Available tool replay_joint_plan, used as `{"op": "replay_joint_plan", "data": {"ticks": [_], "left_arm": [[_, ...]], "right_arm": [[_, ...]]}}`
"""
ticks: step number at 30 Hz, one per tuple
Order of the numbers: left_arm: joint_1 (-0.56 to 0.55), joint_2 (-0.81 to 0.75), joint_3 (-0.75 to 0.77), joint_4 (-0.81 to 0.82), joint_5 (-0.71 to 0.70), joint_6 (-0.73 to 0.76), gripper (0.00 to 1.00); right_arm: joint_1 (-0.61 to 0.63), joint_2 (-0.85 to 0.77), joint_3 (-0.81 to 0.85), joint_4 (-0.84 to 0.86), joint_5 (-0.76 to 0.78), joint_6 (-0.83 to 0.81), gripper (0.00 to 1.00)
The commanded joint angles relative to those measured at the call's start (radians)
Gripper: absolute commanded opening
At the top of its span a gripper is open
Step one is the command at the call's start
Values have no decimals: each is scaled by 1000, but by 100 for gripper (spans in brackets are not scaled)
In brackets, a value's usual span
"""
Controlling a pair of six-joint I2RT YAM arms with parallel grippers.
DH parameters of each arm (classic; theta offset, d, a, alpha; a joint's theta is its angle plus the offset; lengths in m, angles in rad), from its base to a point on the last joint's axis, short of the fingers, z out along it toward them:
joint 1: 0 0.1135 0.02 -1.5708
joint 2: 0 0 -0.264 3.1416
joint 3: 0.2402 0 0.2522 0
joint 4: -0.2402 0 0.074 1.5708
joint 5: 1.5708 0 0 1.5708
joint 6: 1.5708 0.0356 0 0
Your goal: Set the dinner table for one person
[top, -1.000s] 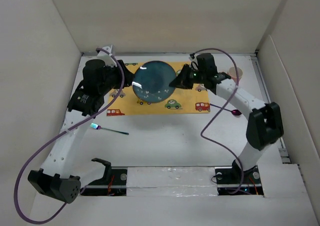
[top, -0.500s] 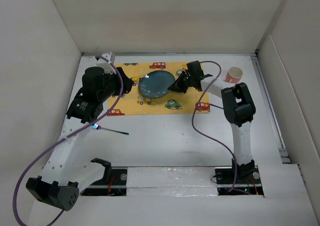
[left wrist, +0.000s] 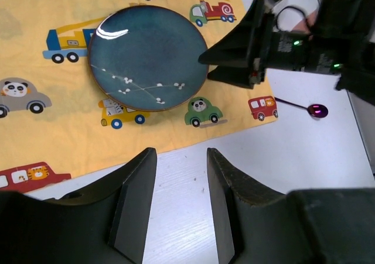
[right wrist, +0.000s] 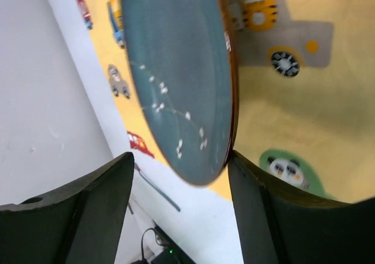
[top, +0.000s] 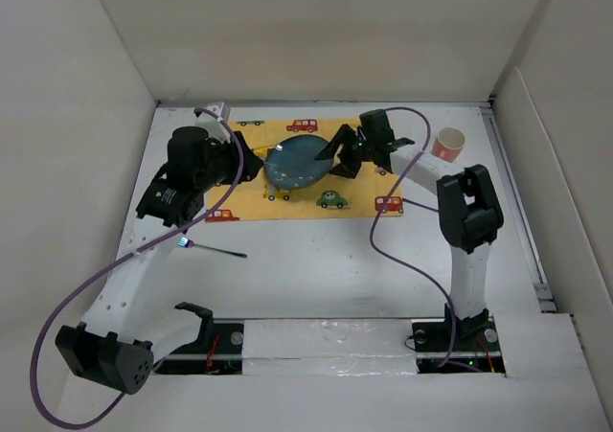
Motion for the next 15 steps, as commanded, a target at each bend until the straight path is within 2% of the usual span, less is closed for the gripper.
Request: {"op": "replay_joint_plan", "data": {"ticks": [1,3,4,5,7,8,9,13,15], "left_arm": [[1,31,56,54,59,4,37],[1,42,57,57,71,1,37],[1,42,49,60,84,0,37],[1,41,34,68,87,-3,37],[1,35,15,71,96,-10,37],[1,31,-3,75,96,-10,37],[1,25,-11,75,96,-11,37],[1,18,-39,77,114,-10,37],[1,18,-48,78,124,-11,36]], "right_arm": [[-40,-175,48,-43,-13,-98,70],[-89,-270,10,-107,14,-158,68],[-109,-305,-17,-123,33,-175,62],[-131,-346,-90,-141,89,-192,49],[-214,-466,-180,-169,129,-218,32],[-246,-504,-229,-174,161,-223,8],[-278,-559,-319,-178,178,-229,0],[-428,-586,-430,-238,255,-272,0],[-443,-555,-424,-285,274,-305,0]]}}
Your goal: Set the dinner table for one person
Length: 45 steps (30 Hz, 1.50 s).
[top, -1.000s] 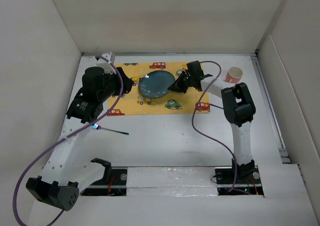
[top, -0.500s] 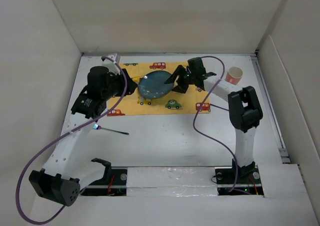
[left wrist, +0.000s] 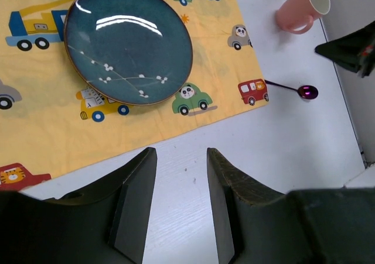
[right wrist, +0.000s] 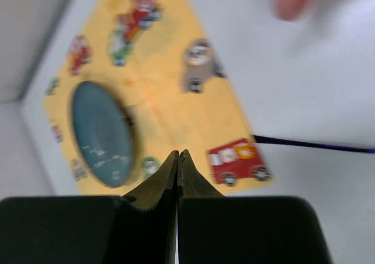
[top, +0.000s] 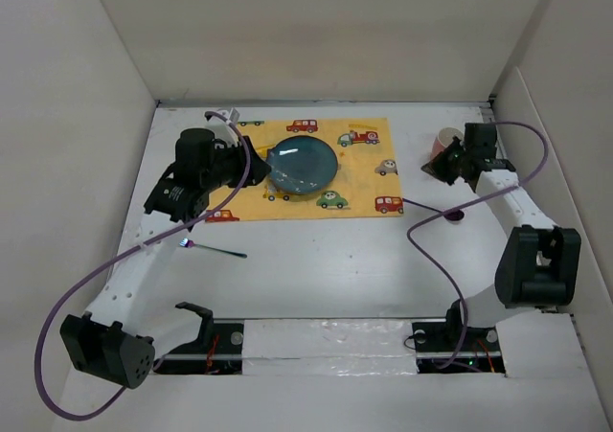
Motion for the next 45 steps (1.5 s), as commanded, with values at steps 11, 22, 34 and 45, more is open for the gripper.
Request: {"op": "replay_joint_plan", "data": {"ticks": [11,22,34,45], "left_arm": [[1,-70,-79,51,62,-9,36],[1,-106,-111,65,68,-8,36],[1,-107,-125,51,71,11,35],[1,-90,-119,38,102,6,35]], "right_arm": [[13,274,139,-212,131,-138,0],[105,462,232,-364,207,-227,0],[134,226,-28,-369,289,-231,0],[84,-54,-105,-362,328,-185,29]]}}
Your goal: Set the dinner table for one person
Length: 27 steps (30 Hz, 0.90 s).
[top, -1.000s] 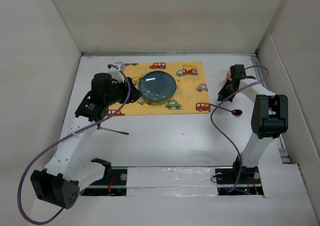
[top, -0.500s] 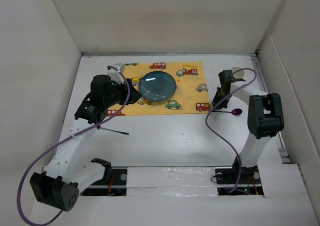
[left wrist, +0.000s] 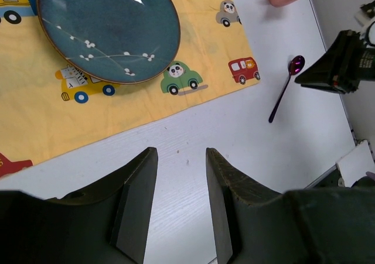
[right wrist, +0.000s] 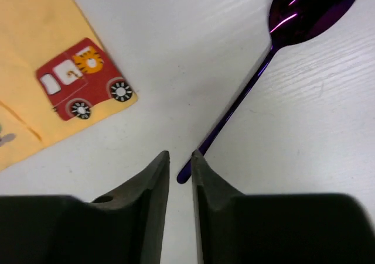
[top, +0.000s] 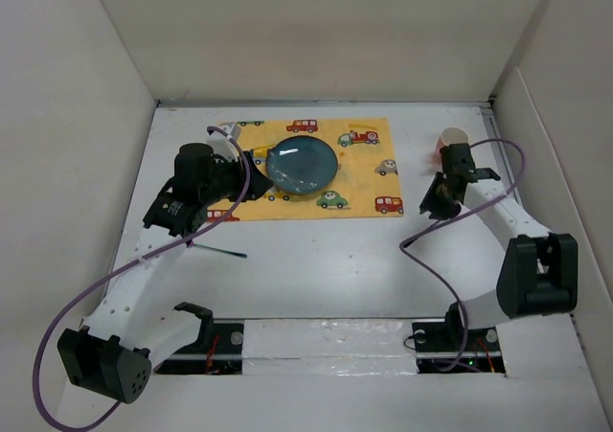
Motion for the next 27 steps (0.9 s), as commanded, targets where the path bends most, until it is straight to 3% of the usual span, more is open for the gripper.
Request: {"op": "replay_joint_plan", "data": {"ticks": [1,3,16,22,27], "left_arm": [[1,-7,1,18,26,11,35],[1,-11,-14,29,31,5,35],[1,-30,-40,35,36,1,35],[1,-46,-48,27,14,1,35],[1,-46,-46,23,2,17,35]], "right_arm": [[-44,-54,-15,5,59,16,38],[-92,-19,-27,16,60,13,43],[-138,176,45,57,37,-16,45],[-138,172,7,36,96,-22,27],[-138,162,-10,28,116,-31,25]]}}
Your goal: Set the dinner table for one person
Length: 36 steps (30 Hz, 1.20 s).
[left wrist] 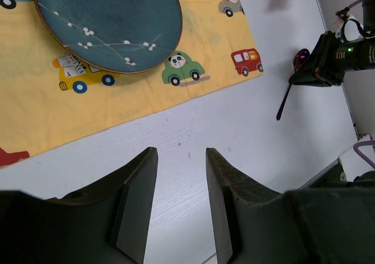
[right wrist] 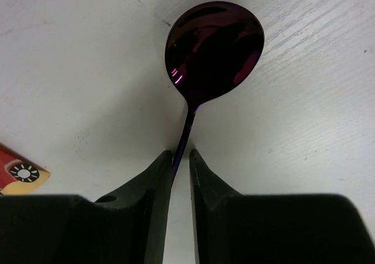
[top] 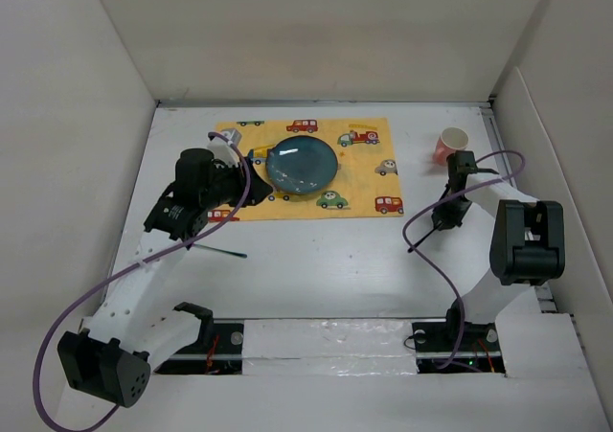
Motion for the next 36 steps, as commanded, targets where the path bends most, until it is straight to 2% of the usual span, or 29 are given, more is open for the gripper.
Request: {"op": "replay_joint_plan", "data": {"ticks": [1,3,5,6,8,12,15,17,20,24,26,30,33,36], "left_arm": [[1,-24,-1,20,-7,18,35],[1,-16,5,17,-9,25,35],[1,-11,12,12,-14,30,35],[1,-7,14,8,-14,31,35],[-11,-1,17,6,-18,33,35],[-26,12,20,-3,-44,39,35],[-26,27,35,-3,-55,30,35],[-26,39,43,11,-53,15,35],[-26,59,49,19,-53,-4,35],[-26,56,46,8,-171,-88,33],[-26,45,37,-4,-219,-125,32],[-26,21,26,-40,-337,-223,30],[-26,-11,19,-81,-412,-303,29],[-17,-57,-1,-132,-466,-370,29]], "right_arm": [[-5,-18,-7,-4,40,-18,24],[-5,-1,-10,-8,37,-21,22],[-5,1,-17,-6,35,-16,3],[-5,-16,-19,-8,41,-9,0],[-5,-71,-25,-12,55,-1,0],[18,-310,60,-87,63,-16,0],[89,-385,140,-112,16,-38,0],[148,-375,240,-135,-58,-62,0],[252,-248,402,-152,-151,-110,0],[359,-16,657,-195,-149,-193,0],[368,133,817,-235,-168,-207,0],[368,350,1032,-278,-224,-213,0],[377,471,1139,-282,-244,-205,0],[386,536,1174,-271,-250,-196,0]]}}
